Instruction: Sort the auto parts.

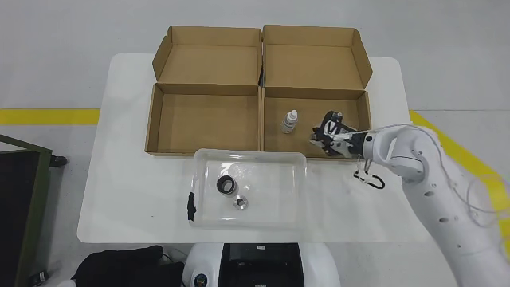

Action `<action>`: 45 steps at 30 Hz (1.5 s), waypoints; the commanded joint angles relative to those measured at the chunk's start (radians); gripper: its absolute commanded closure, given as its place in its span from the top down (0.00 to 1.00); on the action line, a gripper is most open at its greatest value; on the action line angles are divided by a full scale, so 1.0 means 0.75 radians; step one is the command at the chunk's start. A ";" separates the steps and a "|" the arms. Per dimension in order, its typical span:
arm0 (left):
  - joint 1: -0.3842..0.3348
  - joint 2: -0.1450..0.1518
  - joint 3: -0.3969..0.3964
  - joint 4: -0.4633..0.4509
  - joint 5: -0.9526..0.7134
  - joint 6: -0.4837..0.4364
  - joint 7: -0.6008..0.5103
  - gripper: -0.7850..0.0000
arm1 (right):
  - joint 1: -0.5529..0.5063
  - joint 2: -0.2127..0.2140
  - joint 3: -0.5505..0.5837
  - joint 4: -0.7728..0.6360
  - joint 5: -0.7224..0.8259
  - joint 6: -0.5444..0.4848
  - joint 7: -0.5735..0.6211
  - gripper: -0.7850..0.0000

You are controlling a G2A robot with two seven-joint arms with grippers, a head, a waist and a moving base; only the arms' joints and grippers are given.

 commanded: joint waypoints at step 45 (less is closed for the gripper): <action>0.000 0.000 0.000 0.000 0.000 0.000 0.000 1.00 | 0.262 -0.043 -0.166 0.019 0.060 0.105 0.140 0.81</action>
